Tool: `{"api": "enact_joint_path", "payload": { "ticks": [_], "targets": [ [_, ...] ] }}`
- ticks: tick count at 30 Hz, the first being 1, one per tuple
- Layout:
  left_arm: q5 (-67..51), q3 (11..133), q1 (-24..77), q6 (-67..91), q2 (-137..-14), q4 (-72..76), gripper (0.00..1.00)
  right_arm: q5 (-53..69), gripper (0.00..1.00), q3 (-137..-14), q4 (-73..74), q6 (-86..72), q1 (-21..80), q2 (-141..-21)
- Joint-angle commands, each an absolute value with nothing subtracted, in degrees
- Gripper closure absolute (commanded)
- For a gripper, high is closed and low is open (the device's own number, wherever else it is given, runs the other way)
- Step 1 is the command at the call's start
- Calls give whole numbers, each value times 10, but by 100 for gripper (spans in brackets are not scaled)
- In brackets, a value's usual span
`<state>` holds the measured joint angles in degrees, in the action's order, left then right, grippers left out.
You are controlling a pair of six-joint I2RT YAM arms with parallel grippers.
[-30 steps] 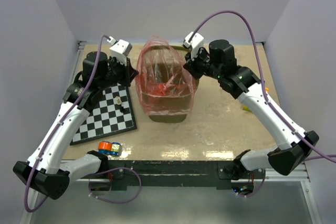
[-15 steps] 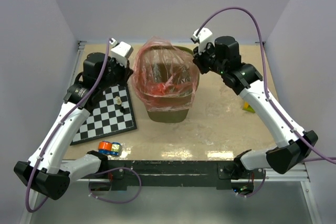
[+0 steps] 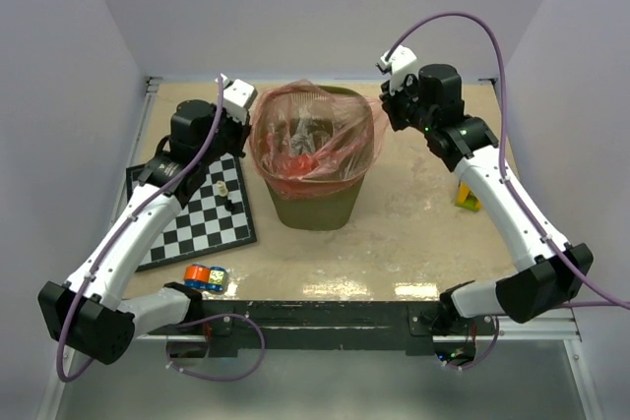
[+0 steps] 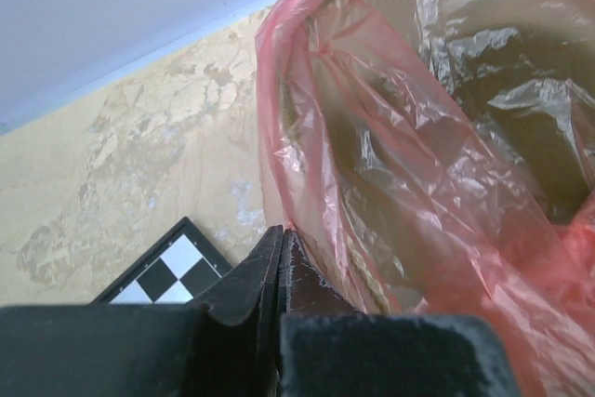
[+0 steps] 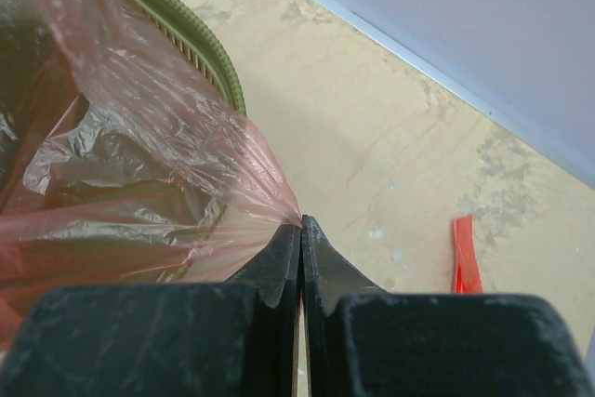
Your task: Put the trash bags into the trash bin
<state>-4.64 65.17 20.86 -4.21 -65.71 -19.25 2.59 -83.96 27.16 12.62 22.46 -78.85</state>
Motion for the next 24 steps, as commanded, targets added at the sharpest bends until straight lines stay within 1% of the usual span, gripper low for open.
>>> {"api": "enact_joint_path", "payload": {
  "ticks": [1,5,8,11,16,20,24],
  "targets": [
    [-38,641,205,-47,-685,-71,100,40,100,-855,201,143,223,-831],
    [-32,646,205,-36,-723,-31,100,68,100,-873,181,135,214,-873],
    [-48,635,205,-24,-738,14,100,97,100,-877,178,139,207,-897],
    [-76,630,205,-5,-758,25,100,148,100,-876,192,140,193,-924],
    [-123,622,205,29,-767,16,100,236,100,-866,220,142,180,-932],
    [-186,618,205,40,-762,1,100,291,100,-860,240,150,174,-928],
    [-185,610,205,41,-751,44,100,295,98,-874,227,156,174,-915]
  ]
}}
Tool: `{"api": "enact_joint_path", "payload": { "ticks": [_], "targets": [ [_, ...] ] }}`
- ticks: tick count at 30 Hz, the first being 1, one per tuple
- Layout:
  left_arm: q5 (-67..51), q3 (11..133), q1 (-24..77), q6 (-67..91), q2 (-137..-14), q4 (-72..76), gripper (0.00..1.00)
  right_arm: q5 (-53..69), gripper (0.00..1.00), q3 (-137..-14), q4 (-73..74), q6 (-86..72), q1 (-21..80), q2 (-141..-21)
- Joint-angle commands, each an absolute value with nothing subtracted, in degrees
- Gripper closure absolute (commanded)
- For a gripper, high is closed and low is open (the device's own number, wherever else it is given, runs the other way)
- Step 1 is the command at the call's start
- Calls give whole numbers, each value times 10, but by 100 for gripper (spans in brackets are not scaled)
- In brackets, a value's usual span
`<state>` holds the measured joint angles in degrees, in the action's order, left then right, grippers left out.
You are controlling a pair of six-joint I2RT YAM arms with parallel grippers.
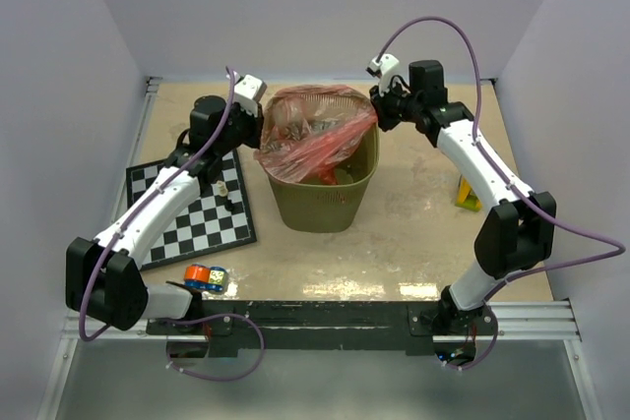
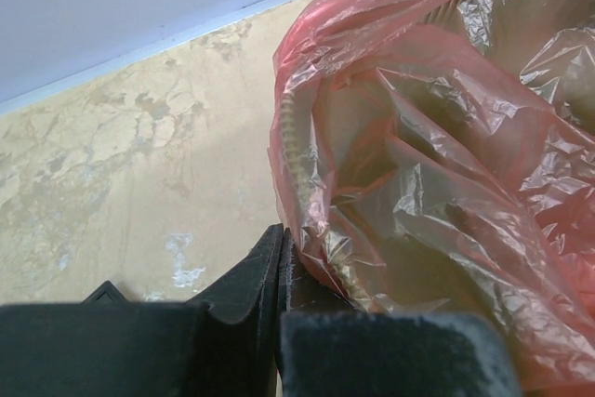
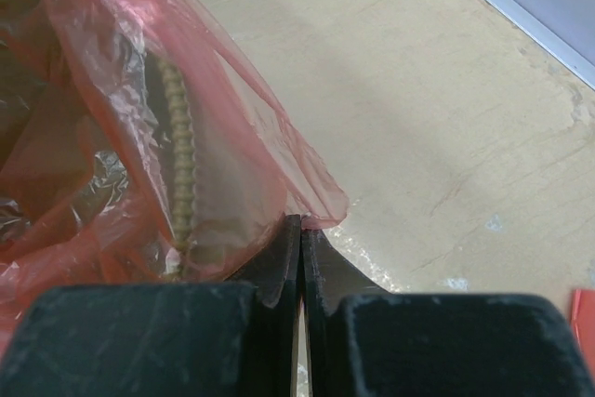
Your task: Put the trash bags into the trash bin
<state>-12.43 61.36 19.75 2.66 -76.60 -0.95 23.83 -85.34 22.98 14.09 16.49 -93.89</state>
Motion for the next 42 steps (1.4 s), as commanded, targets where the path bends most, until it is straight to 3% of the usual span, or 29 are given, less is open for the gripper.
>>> {"api": "enact_joint_path", "payload": {
  "ticks": [1,8,12,22,30,38,42],
  "targets": [
    [-172,617,205,37,-754,47,100,294,96,-888,226,158,174,-915],
    [-145,657,205,17,-783,110,100,293,94,-945,211,176,174,-944],
    [-145,693,202,32,-829,63,100,277,96,-957,228,176,173,-987],
    [-306,708,172,88,-876,-56,100,294,100,-903,273,154,156,-1006],
    [-437,693,166,133,-874,-10,100,410,100,-901,319,171,156,-1005],
    [-317,728,147,201,-922,8,100,366,100,-852,328,167,156,-985],
    [-358,720,146,191,-934,-42,100,359,99,-846,327,170,156,-972]
  ]
}}
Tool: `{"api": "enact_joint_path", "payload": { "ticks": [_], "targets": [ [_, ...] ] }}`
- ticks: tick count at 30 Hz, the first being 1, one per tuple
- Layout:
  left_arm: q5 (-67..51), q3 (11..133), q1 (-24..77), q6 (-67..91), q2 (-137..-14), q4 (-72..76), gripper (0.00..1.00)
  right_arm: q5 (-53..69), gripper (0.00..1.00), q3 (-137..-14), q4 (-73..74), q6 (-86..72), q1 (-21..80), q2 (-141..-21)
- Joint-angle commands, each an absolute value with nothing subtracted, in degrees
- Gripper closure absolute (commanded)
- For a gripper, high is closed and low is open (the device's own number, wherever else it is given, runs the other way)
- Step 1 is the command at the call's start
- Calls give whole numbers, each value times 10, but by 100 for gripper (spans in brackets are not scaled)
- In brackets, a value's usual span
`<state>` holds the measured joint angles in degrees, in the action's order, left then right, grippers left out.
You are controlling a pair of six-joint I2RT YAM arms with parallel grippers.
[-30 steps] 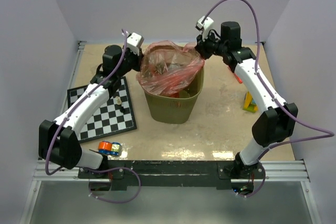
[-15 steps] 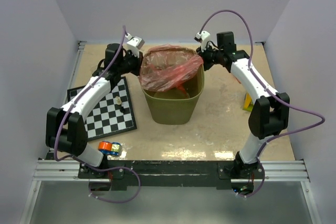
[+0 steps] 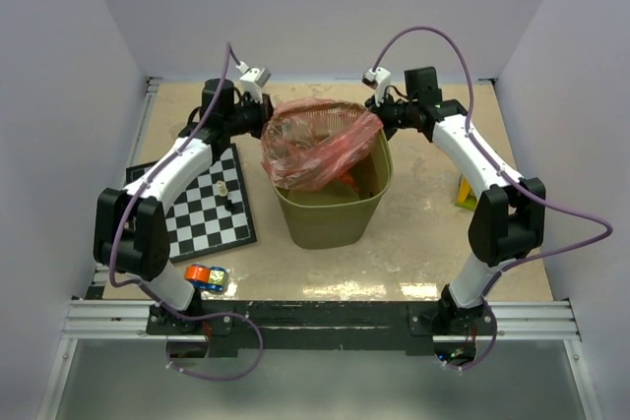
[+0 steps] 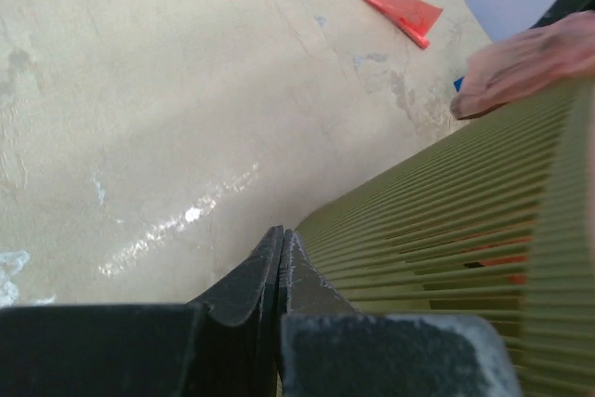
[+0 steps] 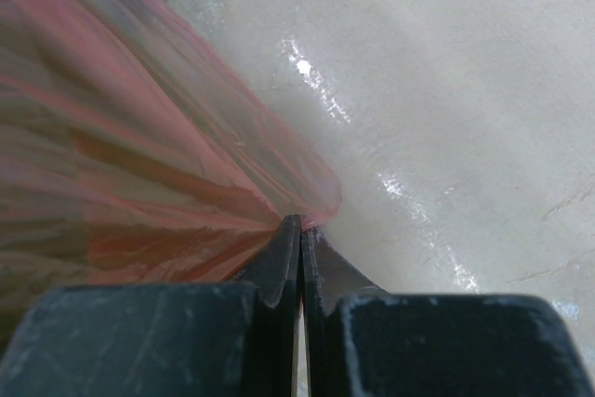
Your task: Put the trash bags into the trash bin
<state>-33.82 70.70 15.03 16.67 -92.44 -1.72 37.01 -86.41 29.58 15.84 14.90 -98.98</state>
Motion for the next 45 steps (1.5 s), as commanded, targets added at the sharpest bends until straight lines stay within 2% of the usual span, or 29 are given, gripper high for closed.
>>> {"api": "enact_joint_path", "payload": {
  "ticks": [1,5,8,9,11,13,15,18,20,22,24,27,29,32,35,37,45],
  "targets": [
    [-377,719,146,189,-936,-64,100,355,98,-846,326,168,156,-969],
    [-447,715,143,176,-943,-168,100,343,97,-837,325,166,155,-953],
    [-437,681,139,172,-896,-161,100,344,96,-827,322,166,154,-940],
    [-427,676,137,163,-883,-165,100,341,89,-827,324,170,153,-936],
    [-393,677,128,140,-860,-185,100,312,65,-835,326,176,149,-924],
    [-344,680,113,115,-830,-193,100,274,51,-851,321,182,127,-898],
    [-306,679,90,87,-801,-184,86,258,44,-887,332,198,102,-887],
    [-271,686,66,34,-760,-171,73,232,40,-954,361,224,74,-883],
    [-274,696,62,-15,-738,-170,68,231,39,-988,369,246,59,-875],
    [-301,705,62,-57,-710,-161,66,267,39,-1008,373,284,54,-861],
    [-358,711,62,-83,-676,-152,65,369,39,-1033,422,372,54,-848],
    [-501,715,69,-134,-632,-152,60,511,24,-1056,558,577,62,-827],
    [-530,726,99,-146,-614,-173,57,511,18,-1053,569,585,103,-818],
    [-533,770,165,-189,-629,-274,54,494,18,-1048,603,612,172,-824],
    [-532,781,208,-191,-646,-323,43,504,18,-1032,592,602,185,-836],
    [-521,779,220,-192,-655,-332,40,504,18,-1036,595,607,193,-846],
    [-512,790,251,-224,-694,-361,41,484,21,-1044,607,619,225,-902]
  ]
}}
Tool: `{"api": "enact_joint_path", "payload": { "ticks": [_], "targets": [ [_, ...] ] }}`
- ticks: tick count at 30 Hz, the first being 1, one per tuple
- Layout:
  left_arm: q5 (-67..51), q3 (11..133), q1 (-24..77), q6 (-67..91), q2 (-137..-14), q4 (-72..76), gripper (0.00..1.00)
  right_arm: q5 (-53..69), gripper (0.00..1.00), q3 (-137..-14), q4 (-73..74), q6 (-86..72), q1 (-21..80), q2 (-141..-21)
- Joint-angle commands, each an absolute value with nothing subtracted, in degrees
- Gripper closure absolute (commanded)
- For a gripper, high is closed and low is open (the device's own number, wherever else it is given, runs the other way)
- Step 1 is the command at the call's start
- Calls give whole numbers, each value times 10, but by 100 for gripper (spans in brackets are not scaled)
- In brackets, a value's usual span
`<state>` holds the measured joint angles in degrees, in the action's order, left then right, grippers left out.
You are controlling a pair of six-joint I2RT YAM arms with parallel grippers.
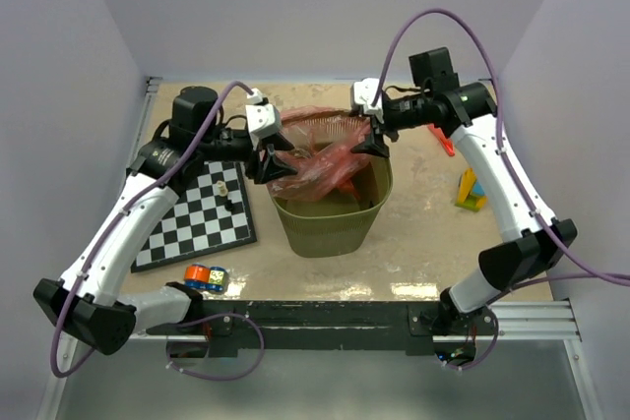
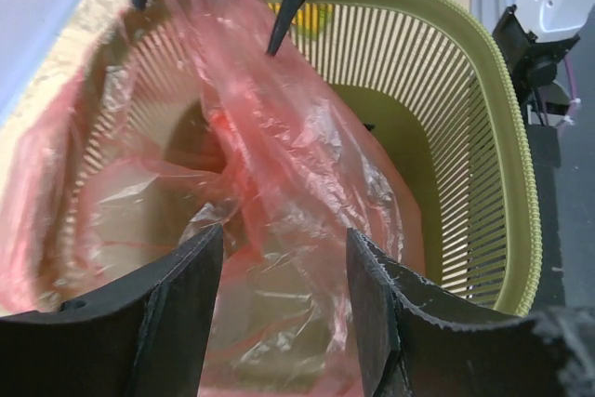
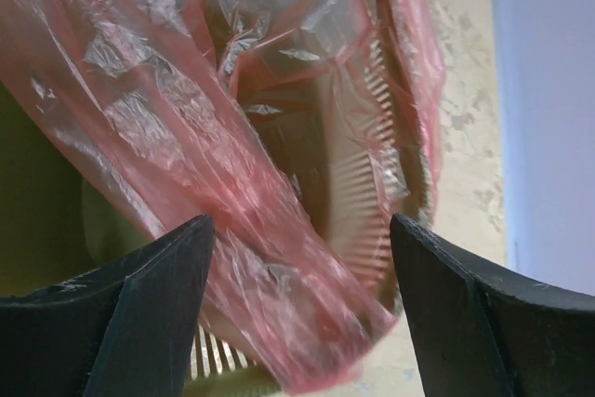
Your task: Put the trash bags into the trash bin
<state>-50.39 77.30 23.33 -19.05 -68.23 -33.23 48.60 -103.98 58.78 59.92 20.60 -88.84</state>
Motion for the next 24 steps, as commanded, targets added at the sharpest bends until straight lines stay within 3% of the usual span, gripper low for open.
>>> {"api": "enact_joint_path", "payload": {
  "ticks": [1,4,9,15,20,24],
  "targets": [
    [-512,796,257,-236,-702,-376,41,479,22,-1048,615,622,229,-910],
    [-511,825,272,-291,-732,-446,44,473,28,-1063,633,618,236,-929],
    [-505,851,277,-320,-747,-494,45,468,53,-1066,634,610,239,-918],
    [-486,867,277,-341,-757,-499,47,477,100,-1072,634,592,243,-905],
    [-483,889,277,-353,-756,-511,43,487,100,-1087,622,595,243,-840],
    [-496,903,279,-380,-755,-553,43,476,100,-1027,528,530,243,-746]
  ]
}}
